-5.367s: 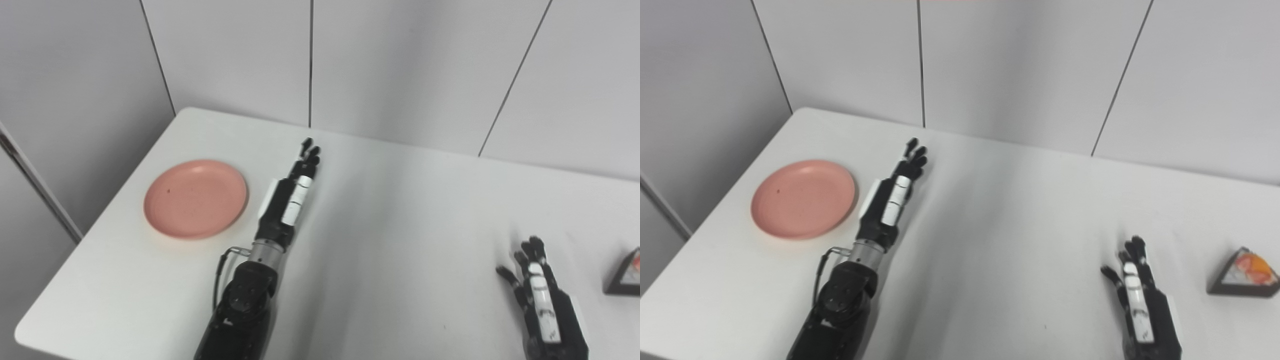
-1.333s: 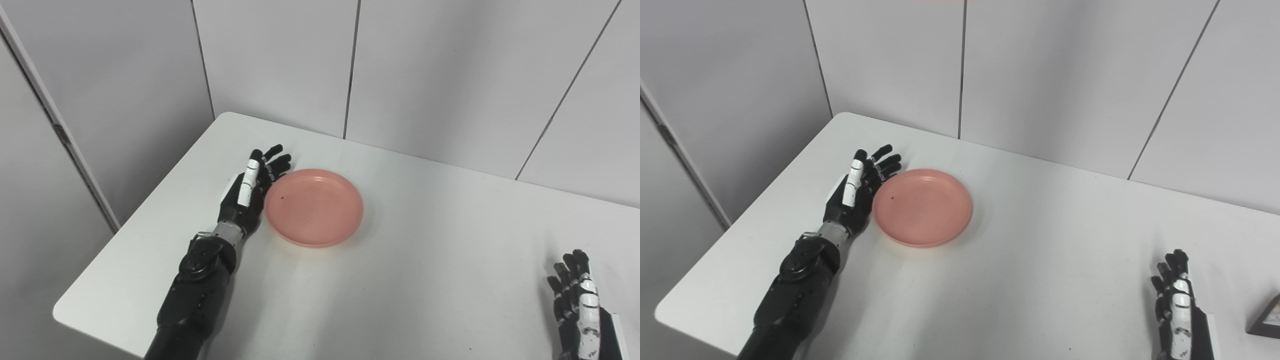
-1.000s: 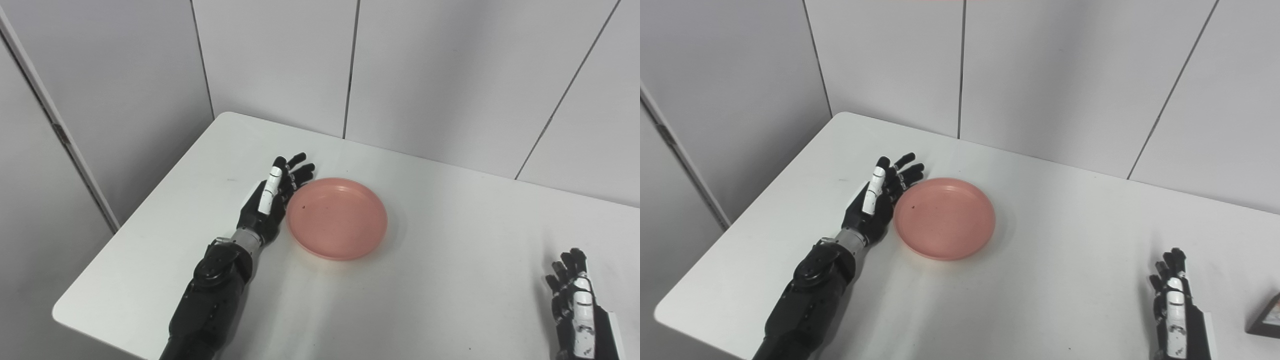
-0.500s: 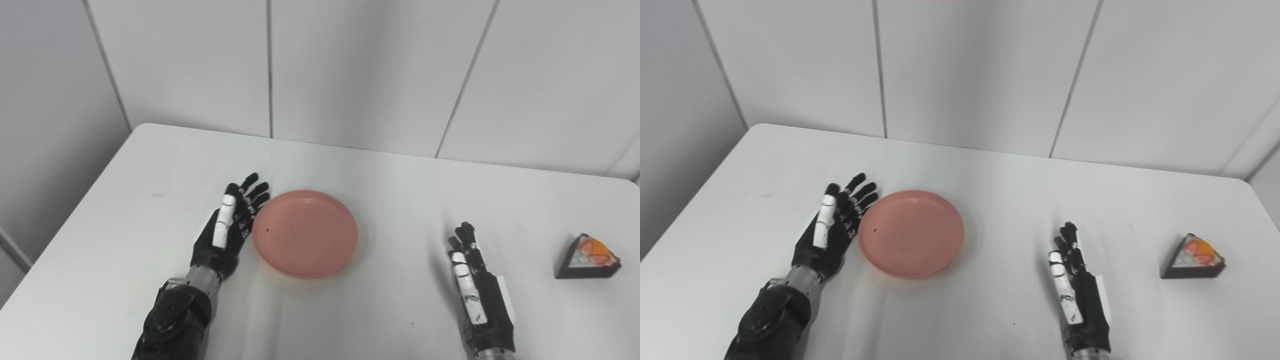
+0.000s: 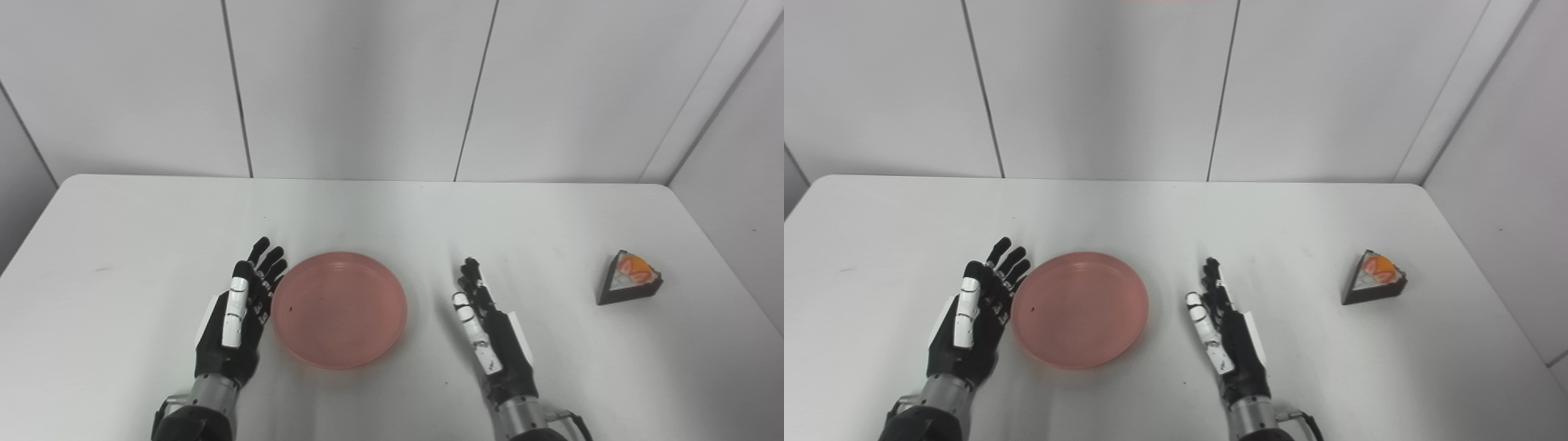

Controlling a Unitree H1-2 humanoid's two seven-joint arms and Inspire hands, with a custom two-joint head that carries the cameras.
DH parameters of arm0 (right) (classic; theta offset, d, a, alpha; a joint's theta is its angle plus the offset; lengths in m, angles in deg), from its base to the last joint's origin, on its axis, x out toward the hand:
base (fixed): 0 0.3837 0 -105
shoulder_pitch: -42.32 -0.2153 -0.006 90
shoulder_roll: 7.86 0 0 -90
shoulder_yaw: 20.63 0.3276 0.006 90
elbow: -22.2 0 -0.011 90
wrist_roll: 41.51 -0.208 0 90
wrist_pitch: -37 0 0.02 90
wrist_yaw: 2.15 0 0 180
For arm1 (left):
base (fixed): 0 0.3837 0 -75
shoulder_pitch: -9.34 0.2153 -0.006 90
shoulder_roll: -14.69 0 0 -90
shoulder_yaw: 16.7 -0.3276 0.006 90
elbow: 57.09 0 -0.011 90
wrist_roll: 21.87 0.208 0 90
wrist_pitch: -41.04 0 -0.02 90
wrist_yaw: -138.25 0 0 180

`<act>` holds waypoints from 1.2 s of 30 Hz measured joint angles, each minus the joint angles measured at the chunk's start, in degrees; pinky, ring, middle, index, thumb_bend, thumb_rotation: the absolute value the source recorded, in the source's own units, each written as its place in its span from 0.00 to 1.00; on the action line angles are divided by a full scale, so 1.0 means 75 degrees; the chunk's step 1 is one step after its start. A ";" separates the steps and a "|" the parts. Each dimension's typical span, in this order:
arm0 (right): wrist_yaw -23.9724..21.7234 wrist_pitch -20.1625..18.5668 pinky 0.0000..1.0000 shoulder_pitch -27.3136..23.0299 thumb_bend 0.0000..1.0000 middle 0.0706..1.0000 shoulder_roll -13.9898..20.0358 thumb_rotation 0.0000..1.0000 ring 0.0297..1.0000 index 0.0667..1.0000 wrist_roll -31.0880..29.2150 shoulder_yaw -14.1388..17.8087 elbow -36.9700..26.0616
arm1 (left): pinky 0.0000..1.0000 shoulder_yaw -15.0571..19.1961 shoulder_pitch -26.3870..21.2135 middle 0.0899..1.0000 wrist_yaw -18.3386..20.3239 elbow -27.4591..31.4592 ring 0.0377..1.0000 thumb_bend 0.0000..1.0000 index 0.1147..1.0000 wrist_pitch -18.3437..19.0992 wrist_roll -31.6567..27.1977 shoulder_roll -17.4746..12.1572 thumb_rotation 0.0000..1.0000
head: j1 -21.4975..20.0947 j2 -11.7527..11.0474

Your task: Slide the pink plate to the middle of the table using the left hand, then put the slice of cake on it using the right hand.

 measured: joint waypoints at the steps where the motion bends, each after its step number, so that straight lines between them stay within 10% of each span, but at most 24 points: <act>1: 0.0003 0.0000 1.00 -0.0032 0.62 1.00 -0.0018 0.82 1.00 1.00 0.0030 -0.0008 0.0006 | 0.96 -0.0016 0.0004 0.95 -0.0008 0.0000 0.96 0.65 0.94 -0.0008 0.0035 0.0020 0.94 | -0.0070 0.0070; 24: 0.0381 -0.0312 0.97 -0.0258 0.64 0.96 0.0058 0.78 0.97 0.97 0.0413 0.0364 -0.0296 | 1.00 -0.0525 0.0261 0.98 -0.0102 0.0073 0.99 0.68 0.99 -0.0325 0.0519 0.0331 0.91 | -0.0364 0.0504; 36: 0.0392 -0.1598 0.81 -0.1530 0.63 0.92 0.1719 0.62 0.90 0.94 0.2596 0.0793 -0.1578 | 1.00 -0.0423 -0.0026 0.99 -0.0184 -0.0311 1.00 0.63 1.00 -0.0648 0.0827 0.0235 0.98 | -0.1672 0.0224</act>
